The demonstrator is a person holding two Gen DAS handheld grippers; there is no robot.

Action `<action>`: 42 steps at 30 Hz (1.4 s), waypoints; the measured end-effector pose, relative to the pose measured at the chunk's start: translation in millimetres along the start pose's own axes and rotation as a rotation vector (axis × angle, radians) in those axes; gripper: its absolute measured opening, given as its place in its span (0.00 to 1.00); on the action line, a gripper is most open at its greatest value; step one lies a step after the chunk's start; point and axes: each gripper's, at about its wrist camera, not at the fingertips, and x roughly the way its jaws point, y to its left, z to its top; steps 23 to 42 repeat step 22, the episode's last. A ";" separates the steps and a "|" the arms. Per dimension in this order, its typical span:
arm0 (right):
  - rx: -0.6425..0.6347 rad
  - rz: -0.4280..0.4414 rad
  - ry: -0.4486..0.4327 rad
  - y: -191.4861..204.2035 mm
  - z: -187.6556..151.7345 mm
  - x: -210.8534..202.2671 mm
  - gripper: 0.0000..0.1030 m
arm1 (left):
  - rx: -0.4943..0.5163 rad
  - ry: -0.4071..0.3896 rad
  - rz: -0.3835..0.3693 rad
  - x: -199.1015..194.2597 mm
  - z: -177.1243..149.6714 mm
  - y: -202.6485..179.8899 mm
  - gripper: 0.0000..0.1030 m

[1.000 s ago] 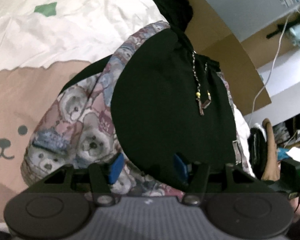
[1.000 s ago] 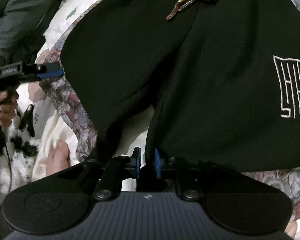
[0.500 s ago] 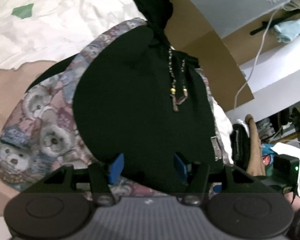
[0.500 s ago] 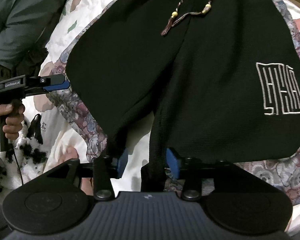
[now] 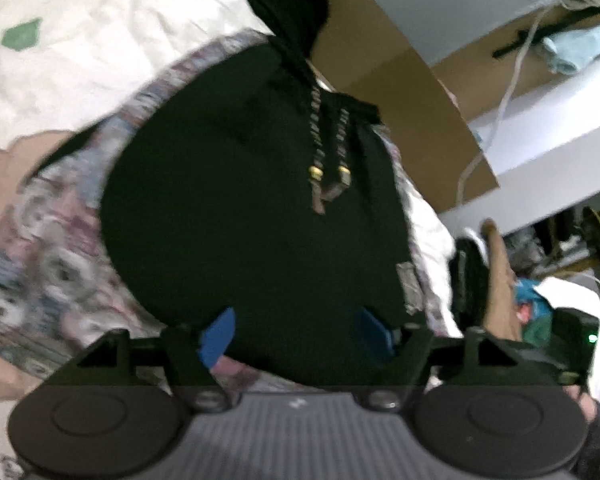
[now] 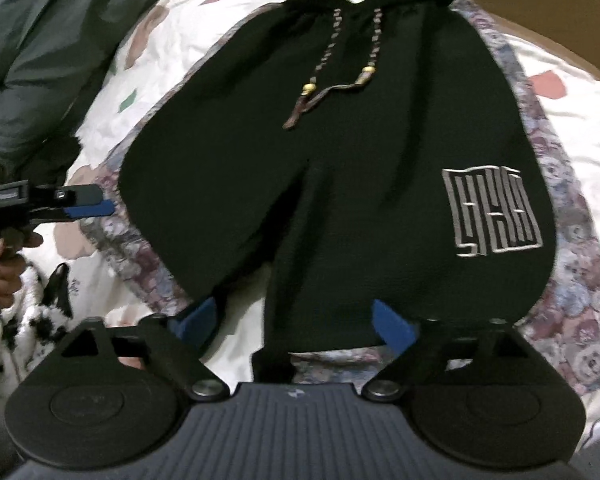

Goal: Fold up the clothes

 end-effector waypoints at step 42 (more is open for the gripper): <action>0.080 0.000 -0.132 -22.2 -24.8 -37.7 1.00 | 0.112 -0.015 0.162 -19.0 -21.0 -52.6 1.00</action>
